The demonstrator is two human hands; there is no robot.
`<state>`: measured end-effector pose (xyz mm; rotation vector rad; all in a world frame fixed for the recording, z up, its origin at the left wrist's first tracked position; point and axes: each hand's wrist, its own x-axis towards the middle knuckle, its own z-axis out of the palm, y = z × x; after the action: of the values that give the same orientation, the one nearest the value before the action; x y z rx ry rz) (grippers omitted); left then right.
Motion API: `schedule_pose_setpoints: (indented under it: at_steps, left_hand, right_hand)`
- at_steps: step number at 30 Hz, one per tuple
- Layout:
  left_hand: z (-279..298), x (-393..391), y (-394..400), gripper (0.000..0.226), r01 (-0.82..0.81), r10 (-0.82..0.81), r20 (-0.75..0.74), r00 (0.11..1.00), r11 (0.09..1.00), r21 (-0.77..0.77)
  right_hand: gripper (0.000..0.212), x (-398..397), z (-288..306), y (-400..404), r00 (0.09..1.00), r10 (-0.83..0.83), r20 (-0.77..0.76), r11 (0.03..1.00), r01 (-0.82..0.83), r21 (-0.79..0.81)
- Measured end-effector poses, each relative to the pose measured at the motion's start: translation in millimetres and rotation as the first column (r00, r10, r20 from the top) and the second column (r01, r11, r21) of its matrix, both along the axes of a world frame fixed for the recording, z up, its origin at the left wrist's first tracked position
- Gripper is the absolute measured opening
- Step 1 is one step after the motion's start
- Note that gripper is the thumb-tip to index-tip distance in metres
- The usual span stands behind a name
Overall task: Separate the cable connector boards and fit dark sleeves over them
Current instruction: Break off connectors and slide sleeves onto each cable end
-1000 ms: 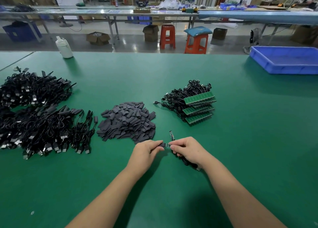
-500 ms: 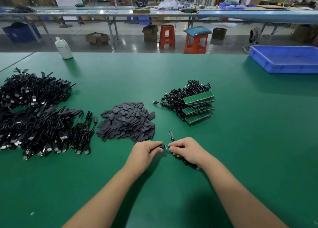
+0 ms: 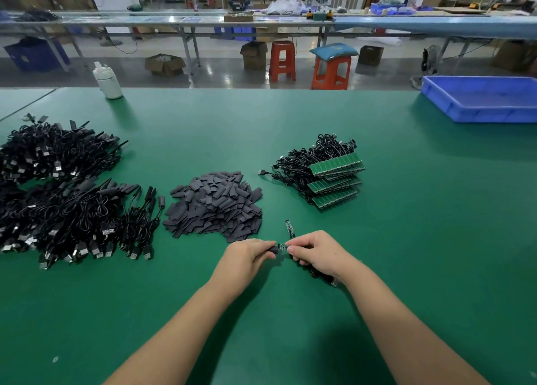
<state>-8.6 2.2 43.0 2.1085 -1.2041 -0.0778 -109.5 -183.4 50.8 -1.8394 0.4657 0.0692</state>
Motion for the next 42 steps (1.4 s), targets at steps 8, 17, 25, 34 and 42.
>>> schedule_pose_setpoints:
  at_steps: [8, 17, 25, 34, 42]
  left_hand:
    - [-2.9, -4.6, -4.1, 0.018, -0.183, 0.157, -0.323, 0.933, 0.982, -0.052]
    - [0.7, -3.4, -2.4, 0.028, -0.12, 0.125, -0.188, 0.974, 0.992, 0.038]
    - [4.5, 1.6, -0.4, 0.02, 0.076, -0.084, 0.048, 0.995, 0.985, 0.154]
    - [4.0, 0.2, -3.9, 0.021, -0.022, 0.02, 0.018, 1.0, 0.993, 0.116]
    - [0.8, -0.9, -5.2, 0.021, -0.014, 0.01, 0.041, 0.999, 0.994, 0.112]
  right_hand:
    - [0.013, 0.4, 1.4, 1.4, 0.999, -0.012, 0.032, 1.0, 0.011, 0.015]
    - [0.013, 1.1, 2.9, -0.7, 0.999, 0.035, -0.011, 0.998, -0.035, -0.058]
    - [0.012, 2.2, 0.3, 2.0, 0.997, 0.051, -0.057, 0.989, -0.058, -0.139]
    - [0.011, 1.3, 2.9, 5.4, 1.0, 0.021, -0.016, 0.996, -0.022, -0.089]
    - [0.012, 0.4, 5.3, 6.2, 0.999, 0.022, -0.029, 0.996, -0.025, -0.084]
